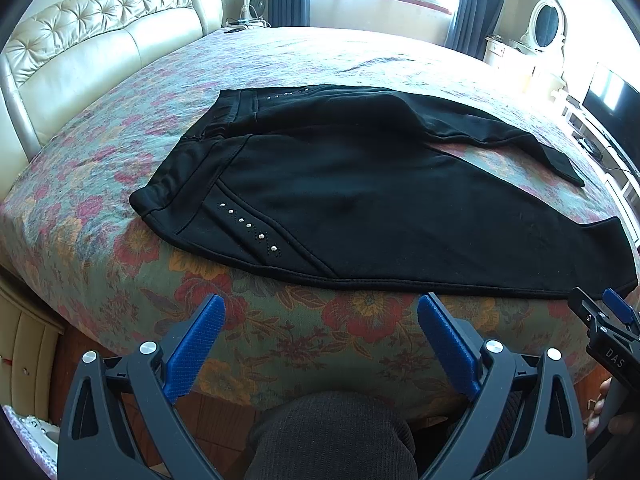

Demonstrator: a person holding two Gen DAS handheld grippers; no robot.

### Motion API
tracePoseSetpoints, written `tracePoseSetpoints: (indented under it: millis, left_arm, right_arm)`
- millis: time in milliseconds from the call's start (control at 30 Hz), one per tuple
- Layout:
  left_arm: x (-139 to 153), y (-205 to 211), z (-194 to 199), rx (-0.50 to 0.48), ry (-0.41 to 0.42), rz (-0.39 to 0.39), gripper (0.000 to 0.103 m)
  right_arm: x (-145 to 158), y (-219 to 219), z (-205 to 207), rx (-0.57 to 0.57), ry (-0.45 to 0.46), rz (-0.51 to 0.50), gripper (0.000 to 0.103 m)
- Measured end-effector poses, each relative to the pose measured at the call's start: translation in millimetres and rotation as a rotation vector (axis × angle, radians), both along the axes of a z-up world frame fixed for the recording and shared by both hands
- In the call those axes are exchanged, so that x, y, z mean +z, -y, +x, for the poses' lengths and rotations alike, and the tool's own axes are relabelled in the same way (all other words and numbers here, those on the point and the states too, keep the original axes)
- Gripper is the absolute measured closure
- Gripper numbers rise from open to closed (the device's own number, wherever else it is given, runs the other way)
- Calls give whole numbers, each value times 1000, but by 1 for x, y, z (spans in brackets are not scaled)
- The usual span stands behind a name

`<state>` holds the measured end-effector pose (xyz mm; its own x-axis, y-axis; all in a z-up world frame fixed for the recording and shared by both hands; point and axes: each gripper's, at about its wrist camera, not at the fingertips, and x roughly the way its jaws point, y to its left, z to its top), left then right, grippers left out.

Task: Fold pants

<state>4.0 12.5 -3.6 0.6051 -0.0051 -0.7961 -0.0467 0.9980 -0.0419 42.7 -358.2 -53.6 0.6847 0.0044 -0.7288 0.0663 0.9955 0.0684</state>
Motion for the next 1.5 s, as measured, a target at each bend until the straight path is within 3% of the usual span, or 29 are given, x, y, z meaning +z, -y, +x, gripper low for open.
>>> tracePoseSetpoints:
  millis: [433,567,667,733,833,867,1000,1033,1100,1133,1200,1267,1333,1500]
  left_arm:
    - [1,1,1,-14,1,2,7]
    - [9,-5,7,-40,13,-49,7]
    - [20,-27,22,-43,31,-154,7]
    - [21,-48,38,-36,12,-251,7]
    - [20,-90,66,-115,10,-467,7]
    - [22,-106,78,-99,23,-486,7]
    - [30,-153,128,1,99,-410,7]
    - [24,-161,145,-22,55,-417,7]
    - [0,-173,179,-24,-123,-426,7]
    - [-7,-182,189,6,-136,-428,7]
    - [-5,-204,206,53,-37,-484,7]
    - [-1,-225,224,39,96,-603,7]
    - [-10,-236,254,4,55,-698,7]
    - [-21,-259,327,-15,18,-678,7]
  right_arm:
    - [-2,1,2,9,-16,15,2]
    - [-1,2,7,22,-26,32,2]
    - [-3,3,14,27,-35,35,2]
    - [-4,3,20,31,-44,38,2]
    - [-7,3,29,33,-58,43,2]
    - [-8,3,34,33,-65,45,2]
    - [-10,-1,50,51,-83,57,2]
    - [-9,-2,54,57,-80,61,2]
    - [-7,-6,62,69,-75,65,2]
    - [-6,-8,66,75,-71,68,2]
    - [-5,-12,74,89,-65,75,2]
    - [-5,-15,82,103,-67,86,2]
    - [-6,-19,93,119,-76,98,2]
    - [-3,-26,111,158,-69,132,2]
